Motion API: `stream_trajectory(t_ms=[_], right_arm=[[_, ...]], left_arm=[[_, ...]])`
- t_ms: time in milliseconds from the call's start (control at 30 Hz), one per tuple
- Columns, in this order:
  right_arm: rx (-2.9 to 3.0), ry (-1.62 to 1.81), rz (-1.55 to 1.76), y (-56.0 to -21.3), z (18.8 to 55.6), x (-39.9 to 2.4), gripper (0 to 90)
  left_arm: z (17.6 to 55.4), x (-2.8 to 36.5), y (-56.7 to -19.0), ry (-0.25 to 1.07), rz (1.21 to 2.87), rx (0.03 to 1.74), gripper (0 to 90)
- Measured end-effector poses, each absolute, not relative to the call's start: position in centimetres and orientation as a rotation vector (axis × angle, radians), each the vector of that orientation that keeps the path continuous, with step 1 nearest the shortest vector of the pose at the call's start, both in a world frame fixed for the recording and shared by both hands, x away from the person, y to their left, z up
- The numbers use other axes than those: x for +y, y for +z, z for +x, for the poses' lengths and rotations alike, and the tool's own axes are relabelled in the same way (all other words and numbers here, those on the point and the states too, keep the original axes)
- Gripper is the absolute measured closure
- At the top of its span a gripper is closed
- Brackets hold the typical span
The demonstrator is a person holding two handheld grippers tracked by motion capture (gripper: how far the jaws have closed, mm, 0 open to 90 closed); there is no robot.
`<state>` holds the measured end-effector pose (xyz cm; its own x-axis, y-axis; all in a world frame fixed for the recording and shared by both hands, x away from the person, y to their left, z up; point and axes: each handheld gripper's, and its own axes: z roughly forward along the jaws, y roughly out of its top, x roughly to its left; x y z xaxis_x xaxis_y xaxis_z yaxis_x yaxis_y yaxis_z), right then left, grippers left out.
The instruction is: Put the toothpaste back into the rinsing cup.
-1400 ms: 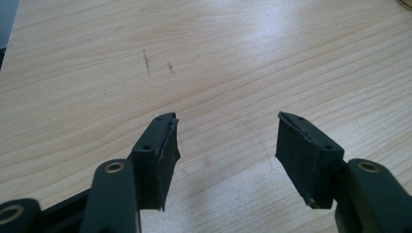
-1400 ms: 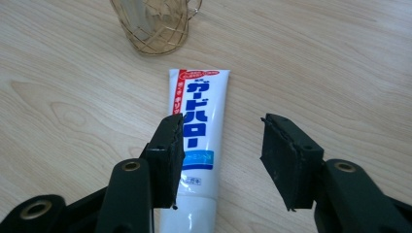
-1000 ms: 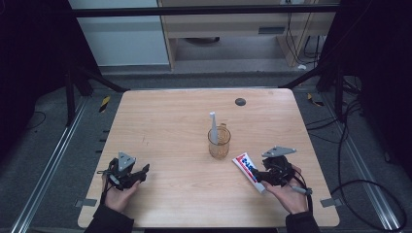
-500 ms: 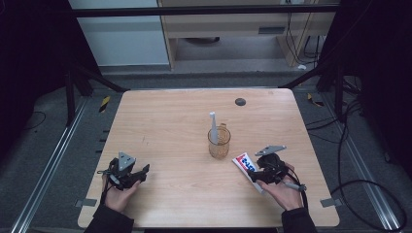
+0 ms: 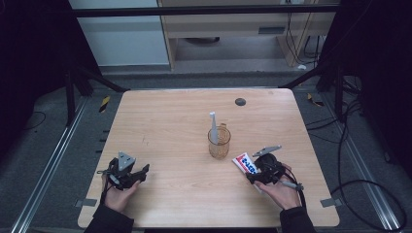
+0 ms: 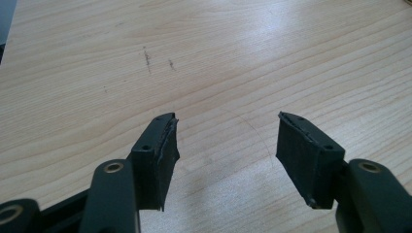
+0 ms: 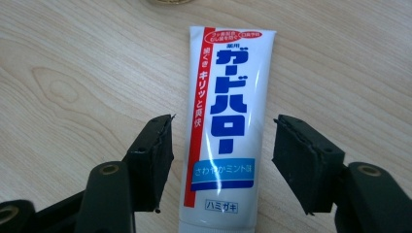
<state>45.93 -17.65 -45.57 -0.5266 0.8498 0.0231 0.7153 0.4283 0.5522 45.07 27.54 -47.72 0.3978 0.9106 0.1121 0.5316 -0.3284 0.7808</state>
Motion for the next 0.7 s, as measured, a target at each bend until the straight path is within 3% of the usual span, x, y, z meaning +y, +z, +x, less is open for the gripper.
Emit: stream_trajectory(t_ms=[700], right_arm=[[2.480, 0.670, 1.405, -47.0, 46.4, -17.7, 37.8]], left_arm=[[45.1, 27.5, -47.7, 0.734, 1.996, 1.228, 39.7]])
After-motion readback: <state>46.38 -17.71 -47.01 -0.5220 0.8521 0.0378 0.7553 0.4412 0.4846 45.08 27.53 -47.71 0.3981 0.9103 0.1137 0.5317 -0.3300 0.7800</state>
